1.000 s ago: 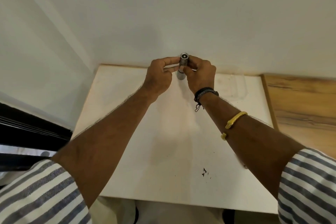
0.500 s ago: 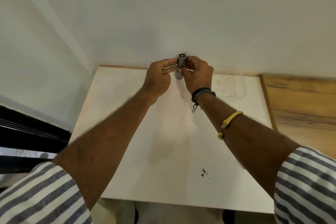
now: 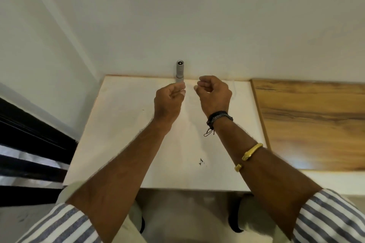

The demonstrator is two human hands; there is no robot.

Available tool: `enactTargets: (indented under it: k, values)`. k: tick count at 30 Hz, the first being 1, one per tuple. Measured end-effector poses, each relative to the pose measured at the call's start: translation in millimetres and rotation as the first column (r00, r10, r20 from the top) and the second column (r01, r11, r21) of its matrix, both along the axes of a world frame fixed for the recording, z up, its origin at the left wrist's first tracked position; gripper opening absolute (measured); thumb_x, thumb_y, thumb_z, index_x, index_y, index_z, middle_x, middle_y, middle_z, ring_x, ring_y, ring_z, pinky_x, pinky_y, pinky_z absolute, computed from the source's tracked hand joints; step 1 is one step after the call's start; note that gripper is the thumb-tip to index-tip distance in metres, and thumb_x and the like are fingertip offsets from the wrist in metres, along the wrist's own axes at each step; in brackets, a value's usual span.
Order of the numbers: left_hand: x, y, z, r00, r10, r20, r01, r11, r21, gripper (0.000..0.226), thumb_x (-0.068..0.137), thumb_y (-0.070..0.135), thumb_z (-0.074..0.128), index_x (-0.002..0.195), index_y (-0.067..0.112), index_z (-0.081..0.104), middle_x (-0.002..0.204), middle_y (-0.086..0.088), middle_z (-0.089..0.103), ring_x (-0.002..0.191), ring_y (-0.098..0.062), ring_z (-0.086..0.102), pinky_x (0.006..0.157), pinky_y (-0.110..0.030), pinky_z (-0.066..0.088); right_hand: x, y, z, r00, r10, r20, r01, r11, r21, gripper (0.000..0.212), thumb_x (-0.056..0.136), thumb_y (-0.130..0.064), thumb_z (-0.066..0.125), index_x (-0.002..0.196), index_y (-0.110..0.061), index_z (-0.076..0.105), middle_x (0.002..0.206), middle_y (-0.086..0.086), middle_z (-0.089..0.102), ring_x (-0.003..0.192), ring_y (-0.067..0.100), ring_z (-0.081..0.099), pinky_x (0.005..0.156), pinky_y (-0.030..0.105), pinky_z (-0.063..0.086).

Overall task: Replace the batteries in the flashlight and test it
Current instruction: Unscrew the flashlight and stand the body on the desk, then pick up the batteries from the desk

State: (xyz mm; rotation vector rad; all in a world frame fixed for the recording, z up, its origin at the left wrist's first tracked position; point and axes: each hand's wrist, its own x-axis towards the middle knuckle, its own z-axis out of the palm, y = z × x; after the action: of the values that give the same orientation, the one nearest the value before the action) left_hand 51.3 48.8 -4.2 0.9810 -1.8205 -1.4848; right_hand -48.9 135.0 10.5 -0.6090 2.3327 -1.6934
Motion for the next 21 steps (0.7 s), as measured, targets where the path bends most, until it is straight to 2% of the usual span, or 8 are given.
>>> enactTargets:
  k: [3, 7, 9, 12, 14, 18, 21]
  values:
    - [8, 26, 1, 1.0, -0.008, 0.006, 0.008, 1.0, 0.003, 0.03, 0.09, 0.015, 0.067, 0.119, 0.015, 0.07, 0.11, 0.004, 0.074, 0.1, -0.006, 0.069, 0.095, -0.036, 0.056, 9, 35, 5, 0.999, -0.029, 0.035, 0.029, 0.999, -0.027, 0.023, 0.083, -0.009, 0.079, 0.106, -0.012, 0.075, 0.092, 0.001, 0.078, 0.086, 0.012, 0.074, 0.087, 0.034, 0.062]
    - [17, 55, 2, 0.995, -0.076, 0.058, 0.076, 0.997, 0.014, 0.031, 0.088, 0.017, 0.066, 0.119, 0.013, 0.07, 0.111, 0.001, 0.074, 0.102, -0.011, 0.07, 0.094, -0.039, 0.057, 14, 87, 5, 0.991, -0.072, 0.112, 0.081, 0.994, -0.077, 0.019, 0.082, -0.008, 0.077, 0.097, -0.019, 0.076, 0.084, 0.0, 0.078, 0.08, 0.018, 0.076, 0.079, 0.043, 0.065]
    - [19, 69, 1, 0.988, -0.112, 0.105, 0.11, 0.994, 0.029, 0.031, 0.087, 0.018, 0.068, 0.117, 0.014, 0.071, 0.11, 0.002, 0.074, 0.101, -0.012, 0.07, 0.095, -0.038, 0.056, 15, 114, 2, 0.986, -0.106, 0.13, 0.118, 0.989, -0.086, 0.019, 0.082, -0.006, 0.075, 0.095, -0.02, 0.076, 0.082, 0.002, 0.078, 0.076, 0.019, 0.076, 0.075, 0.043, 0.065]
    - [18, 91, -2, 0.971, -0.162, 0.176, 0.161, 0.987, 0.021, 0.031, 0.084, 0.019, 0.072, 0.115, 0.016, 0.072, 0.109, 0.002, 0.074, 0.1, -0.011, 0.069, 0.095, -0.032, 0.055, 13, 148, -3, 0.97, -0.167, 0.176, 0.183, 0.98, -0.077, 0.017, 0.084, -0.001, 0.074, 0.096, -0.012, 0.076, 0.085, 0.012, 0.077, 0.074, 0.02, 0.075, 0.071, 0.041, 0.066]
    - [15, 106, -5, 0.951, -0.219, 0.216, 0.221, 0.975, 0.017, 0.033, 0.084, 0.017, 0.073, 0.117, 0.014, 0.071, 0.111, -0.002, 0.074, 0.1, -0.012, 0.068, 0.094, -0.028, 0.054, 10, 167, -12, 0.962, -0.201, 0.185, 0.207, 0.978, -0.013, 0.017, 0.084, -0.001, 0.074, 0.095, -0.013, 0.075, 0.084, 0.012, 0.077, 0.074, 0.02, 0.075, 0.07, 0.043, 0.066]
    - [1, 130, -19, 0.895, -0.329, 0.302, 0.357, 0.933, -0.04, 0.038, 0.081, 0.014, 0.078, 0.118, 0.011, 0.07, 0.113, -0.007, 0.073, 0.096, -0.016, 0.07, 0.09, -0.03, 0.056, 6, 189, -40, 0.975, -0.188, 0.123, 0.161, 0.966, 0.203, 0.019, 0.082, -0.005, 0.076, 0.088, -0.023, 0.074, 0.08, 0.002, 0.076, 0.076, 0.022, 0.075, 0.074, 0.046, 0.064]
    - [-9, 147, -31, 0.843, -0.361, 0.399, 0.442, 0.888, -0.13, 0.043, 0.08, 0.011, 0.079, 0.122, 0.013, 0.068, 0.119, -0.007, 0.07, 0.098, -0.019, 0.068, 0.084, -0.028, 0.055, 7, 196, -54, 0.992, -0.119, 0.032, 0.098, 0.919, 0.382, 0.018, 0.083, -0.009, 0.077, 0.097, -0.021, 0.076, 0.09, -0.003, 0.076, 0.083, 0.017, 0.072, 0.085, 0.042, 0.061]
